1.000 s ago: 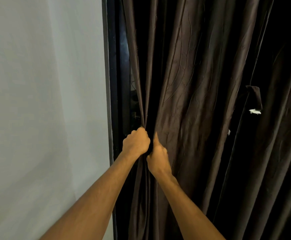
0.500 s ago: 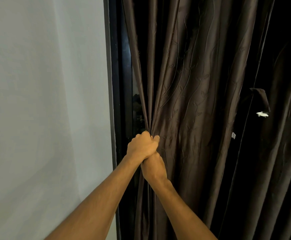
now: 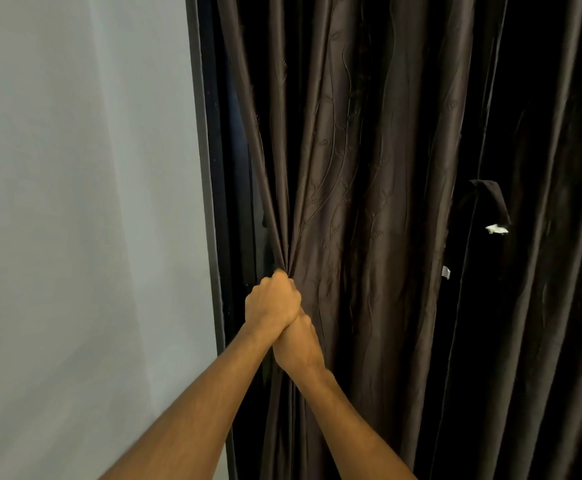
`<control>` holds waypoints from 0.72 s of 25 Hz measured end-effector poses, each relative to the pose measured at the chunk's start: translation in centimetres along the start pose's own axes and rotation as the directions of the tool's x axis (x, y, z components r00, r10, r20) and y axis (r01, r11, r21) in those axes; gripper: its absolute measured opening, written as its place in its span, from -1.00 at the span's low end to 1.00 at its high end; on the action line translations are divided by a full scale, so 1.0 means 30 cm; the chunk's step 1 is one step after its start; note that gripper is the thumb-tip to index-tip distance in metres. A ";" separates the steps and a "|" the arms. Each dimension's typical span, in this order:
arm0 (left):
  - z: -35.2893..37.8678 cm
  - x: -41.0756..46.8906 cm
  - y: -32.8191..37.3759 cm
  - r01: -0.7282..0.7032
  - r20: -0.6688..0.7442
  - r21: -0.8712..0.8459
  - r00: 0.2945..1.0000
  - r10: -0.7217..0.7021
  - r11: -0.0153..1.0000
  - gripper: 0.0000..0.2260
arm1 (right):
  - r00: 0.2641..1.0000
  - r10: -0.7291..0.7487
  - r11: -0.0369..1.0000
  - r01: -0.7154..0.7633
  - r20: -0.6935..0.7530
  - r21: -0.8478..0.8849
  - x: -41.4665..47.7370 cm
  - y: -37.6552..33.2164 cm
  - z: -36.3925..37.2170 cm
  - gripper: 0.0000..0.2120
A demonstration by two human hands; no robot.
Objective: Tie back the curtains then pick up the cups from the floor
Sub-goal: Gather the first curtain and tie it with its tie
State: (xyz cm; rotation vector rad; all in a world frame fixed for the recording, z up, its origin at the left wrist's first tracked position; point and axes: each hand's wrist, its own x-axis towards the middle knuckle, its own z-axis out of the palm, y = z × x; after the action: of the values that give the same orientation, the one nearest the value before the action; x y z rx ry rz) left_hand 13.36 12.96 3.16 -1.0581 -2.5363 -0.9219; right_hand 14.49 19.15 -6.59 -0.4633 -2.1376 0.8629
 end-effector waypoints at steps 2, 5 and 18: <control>0.000 -0.004 0.010 0.004 -0.014 0.021 1.000 -0.004 1.000 -0.73 | 1.000 -0.006 1.000 0.006 0.011 -0.008 0.000 -0.004 -0.012 -0.61; -0.001 -0.004 0.017 0.010 -0.017 0.061 1.000 -0.009 0.998 -0.78 | 0.998 -0.054 0.992 0.058 0.039 -0.113 -0.011 -0.009 -0.059 -0.59; 0.054 -0.002 0.084 0.076 -0.077 0.055 0.994 -0.072 0.996 -0.81 | 0.655 -0.080 0.977 -0.097 -0.752 -0.188 -0.114 0.096 -0.448 -0.62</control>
State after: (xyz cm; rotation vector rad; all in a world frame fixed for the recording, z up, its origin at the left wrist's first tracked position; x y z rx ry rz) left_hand 15.21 15.31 3.05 -0.9013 -2.5393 -0.8834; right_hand 27.14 24.99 -4.03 -0.7869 -1.4242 0.3218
